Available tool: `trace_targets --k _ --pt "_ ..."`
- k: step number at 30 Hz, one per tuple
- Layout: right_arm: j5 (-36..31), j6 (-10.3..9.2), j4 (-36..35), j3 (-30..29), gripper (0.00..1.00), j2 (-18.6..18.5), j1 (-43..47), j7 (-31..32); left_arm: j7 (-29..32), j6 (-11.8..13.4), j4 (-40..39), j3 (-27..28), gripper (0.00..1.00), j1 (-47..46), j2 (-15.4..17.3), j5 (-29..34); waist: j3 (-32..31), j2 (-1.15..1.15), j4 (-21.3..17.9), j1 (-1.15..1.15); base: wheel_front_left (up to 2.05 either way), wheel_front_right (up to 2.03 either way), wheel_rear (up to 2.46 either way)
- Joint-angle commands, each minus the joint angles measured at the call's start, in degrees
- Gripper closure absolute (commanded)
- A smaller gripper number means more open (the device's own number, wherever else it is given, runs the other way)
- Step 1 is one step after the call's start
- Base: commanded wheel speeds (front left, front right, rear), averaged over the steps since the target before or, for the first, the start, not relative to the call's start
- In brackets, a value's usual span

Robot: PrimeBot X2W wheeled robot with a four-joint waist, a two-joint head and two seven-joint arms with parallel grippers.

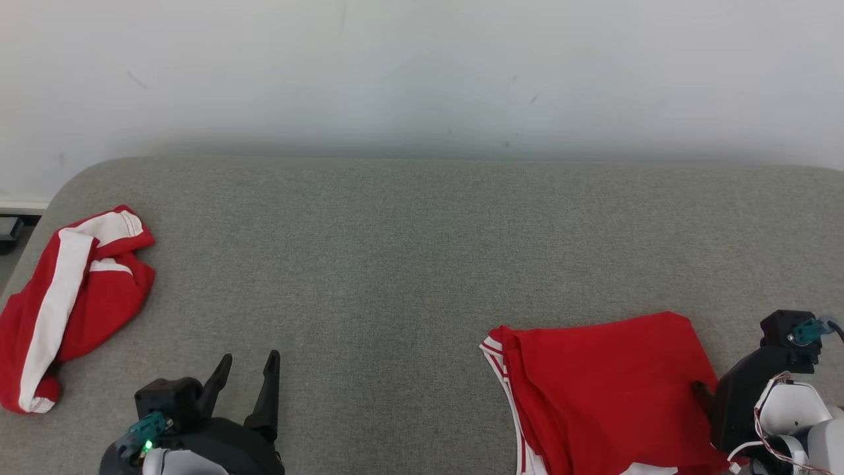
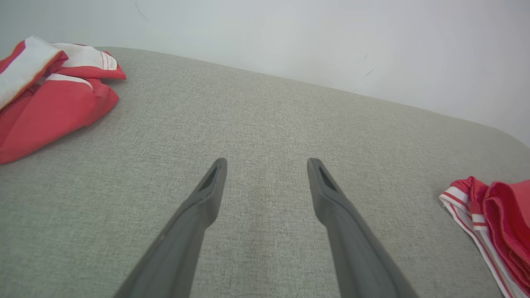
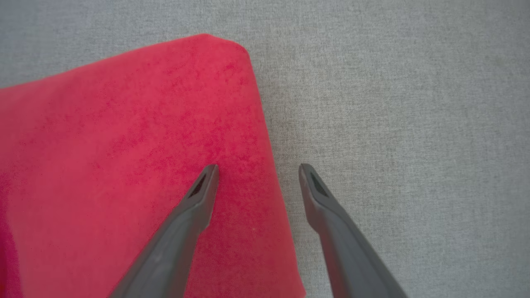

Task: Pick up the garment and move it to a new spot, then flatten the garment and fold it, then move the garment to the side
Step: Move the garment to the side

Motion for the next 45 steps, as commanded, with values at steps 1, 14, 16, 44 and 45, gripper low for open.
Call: trace_targets --k 1,14,16,44,45 --pt "-1.10 -0.13 0.98 -0.54 0.00 -0.81 -0.80 0.28 -0.08 0.06 -0.05 0.05 0.00 -0.79 0.56 -0.25 0.23 0.00 0.44 0.00 0.00 0.00 0.00" --pt "2.85 -0.13 8.65 -4.01 0.69 0.32 -3.98 2.93 0.16 0.32 -0.50 -0.19 0.00 -1.48 0.89 -0.39 1.26 0.00 2.02 0.00 0.00 0.00 0.00" --pt "3.77 -0.13 9.57 -4.15 1.00 0.46 -4.40 3.02 0.22 0.40 -0.49 -0.24 0.00 -1.64 0.95 -0.37 1.37 0.00 2.33 0.00 0.00 0.00 0.00" --pt "4.26 -0.11 17.99 15.59 1.00 -12.64 -21.44 -12.23 -0.19 0.53 -1.20 -1.39 0.00 -3.68 1.34 0.71 4.54 0.00 -8.07 0.00 0.00 0.00 0.00" --pt "4.15 -0.11 19.07 15.55 1.00 -12.96 -22.41 -13.35 -0.09 0.55 -1.25 -1.55 0.00 -3.85 1.46 0.80 4.83 0.00 -8.73 0.00 0.00 0.00 0.00"
